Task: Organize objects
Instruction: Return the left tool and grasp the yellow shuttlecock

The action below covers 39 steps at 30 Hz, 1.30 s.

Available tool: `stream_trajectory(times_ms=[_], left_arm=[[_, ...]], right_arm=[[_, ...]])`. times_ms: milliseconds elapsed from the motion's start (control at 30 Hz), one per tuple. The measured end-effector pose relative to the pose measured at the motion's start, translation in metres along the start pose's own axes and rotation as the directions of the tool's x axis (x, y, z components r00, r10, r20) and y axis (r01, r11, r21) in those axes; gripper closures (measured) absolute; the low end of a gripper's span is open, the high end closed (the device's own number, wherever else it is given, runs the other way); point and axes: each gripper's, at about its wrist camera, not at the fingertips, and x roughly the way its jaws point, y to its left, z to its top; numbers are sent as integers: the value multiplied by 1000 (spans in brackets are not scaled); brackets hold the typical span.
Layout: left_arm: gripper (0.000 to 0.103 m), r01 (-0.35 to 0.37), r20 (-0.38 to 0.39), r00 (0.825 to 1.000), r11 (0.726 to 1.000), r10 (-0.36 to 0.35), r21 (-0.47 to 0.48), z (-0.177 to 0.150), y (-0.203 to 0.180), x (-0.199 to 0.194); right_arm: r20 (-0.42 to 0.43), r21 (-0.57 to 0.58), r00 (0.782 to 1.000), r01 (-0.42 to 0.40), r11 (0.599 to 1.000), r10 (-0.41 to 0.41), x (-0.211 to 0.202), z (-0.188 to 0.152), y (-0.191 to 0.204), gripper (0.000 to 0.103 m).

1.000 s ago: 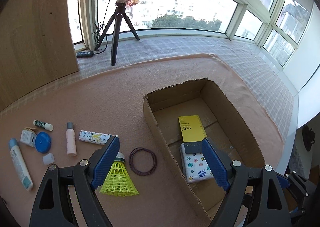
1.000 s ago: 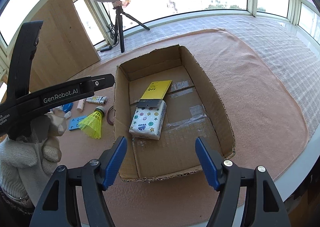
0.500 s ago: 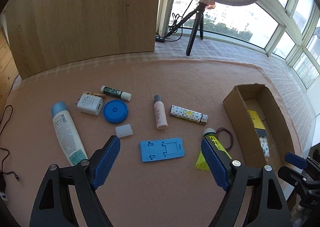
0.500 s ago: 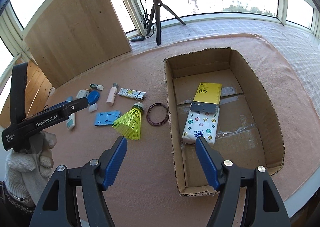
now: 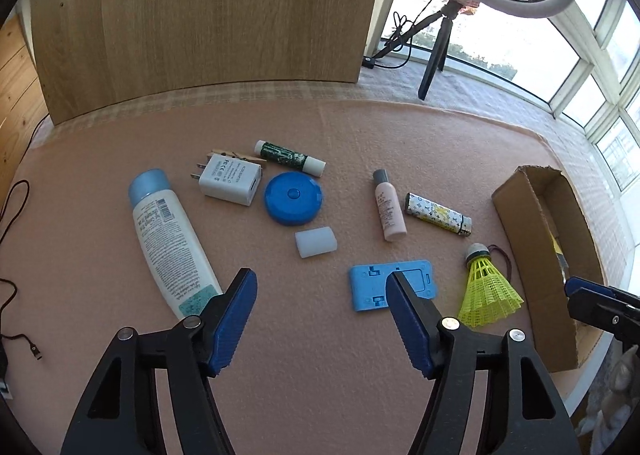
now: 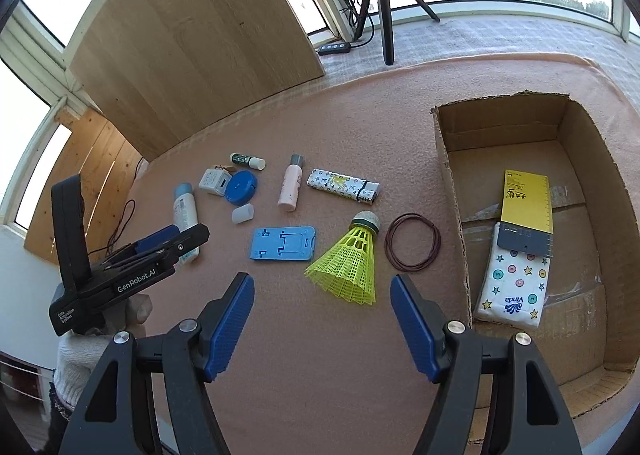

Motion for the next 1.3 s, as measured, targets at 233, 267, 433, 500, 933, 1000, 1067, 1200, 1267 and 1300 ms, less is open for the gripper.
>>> stream_trajectory(times_ms=[233, 267, 433, 500, 933, 1000, 1067, 1200, 1267, 1300], left_arm=[[38, 141, -57, 989, 984, -135, 109, -23, -49, 14], [40, 151, -68, 987, 980, -143, 127, -26, -56, 18], [47, 197, -105, 978, 966, -181, 168, -35, -85, 37], [50, 216, -113, 974, 961, -198, 173, -38, -93, 42], [83, 303, -140, 949, 940, -282, 156, -42, -110, 60], [90, 296, -140, 951, 942, -275, 161, -44, -112, 62], [98, 293, -134, 953, 942, -273, 164, -44, -113, 60], [100, 287, -107, 957, 943, -271, 171, -43, -115, 51], [101, 279, -95, 959, 944, -265, 178, -42, -117, 46], [101, 279, -91, 960, 944, -267, 177, -42, -117, 44]], right_arm=[[-48, 55, 999, 14, 998, -11, 22, 14, -8, 36], [-59, 65, 998, 20, 998, -16, 26, 16, -9, 37], [-107, 53, 993, 47, 997, -41, 47, 22, -5, 53], [-129, 47, 989, 79, 996, -73, 56, 25, -5, 58], [-202, 51, 973, 122, 991, -110, 81, 23, -12, 66], [-204, 57, 973, 121, 991, -107, 82, 21, -13, 67], [-200, 68, 975, 111, 992, -95, 81, 20, -14, 69], [-185, 85, 981, 77, 993, -60, 73, 18, -15, 72], [-178, 94, 983, 59, 994, -42, 70, 18, -15, 73], [-175, 102, 984, 50, 994, -32, 68, 18, -15, 74]])
